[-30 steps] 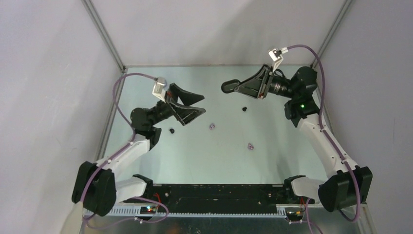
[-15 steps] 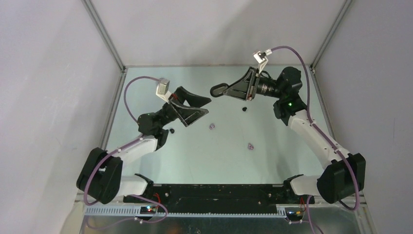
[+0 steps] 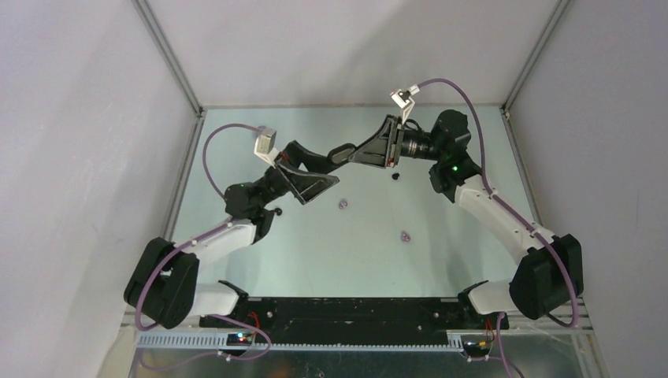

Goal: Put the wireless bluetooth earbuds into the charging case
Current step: Pass from the right arm to the left

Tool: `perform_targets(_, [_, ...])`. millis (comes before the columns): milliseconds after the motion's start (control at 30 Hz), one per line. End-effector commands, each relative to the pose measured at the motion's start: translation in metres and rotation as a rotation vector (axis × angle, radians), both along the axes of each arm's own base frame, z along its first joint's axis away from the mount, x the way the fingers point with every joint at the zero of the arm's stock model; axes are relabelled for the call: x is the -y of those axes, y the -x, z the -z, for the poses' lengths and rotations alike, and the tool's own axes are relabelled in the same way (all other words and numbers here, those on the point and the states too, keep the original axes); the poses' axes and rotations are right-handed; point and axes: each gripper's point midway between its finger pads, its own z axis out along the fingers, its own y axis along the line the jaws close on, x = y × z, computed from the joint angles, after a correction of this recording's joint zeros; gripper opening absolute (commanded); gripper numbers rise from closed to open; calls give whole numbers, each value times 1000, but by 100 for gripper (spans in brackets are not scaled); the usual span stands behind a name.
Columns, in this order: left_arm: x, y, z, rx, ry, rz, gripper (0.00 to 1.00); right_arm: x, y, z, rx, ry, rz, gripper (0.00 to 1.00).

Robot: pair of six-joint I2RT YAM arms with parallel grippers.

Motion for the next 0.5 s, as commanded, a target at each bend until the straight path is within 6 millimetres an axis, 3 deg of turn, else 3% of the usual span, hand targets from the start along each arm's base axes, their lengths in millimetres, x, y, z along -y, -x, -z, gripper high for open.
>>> perform_targets(0, [2,4,-4,18,16,9,90,-5,2,-8,66,-24,-16,12])
perform_targets(467, [10,6,-1,10,-2,33,64,-9,10,-1,90,7,-36,13])
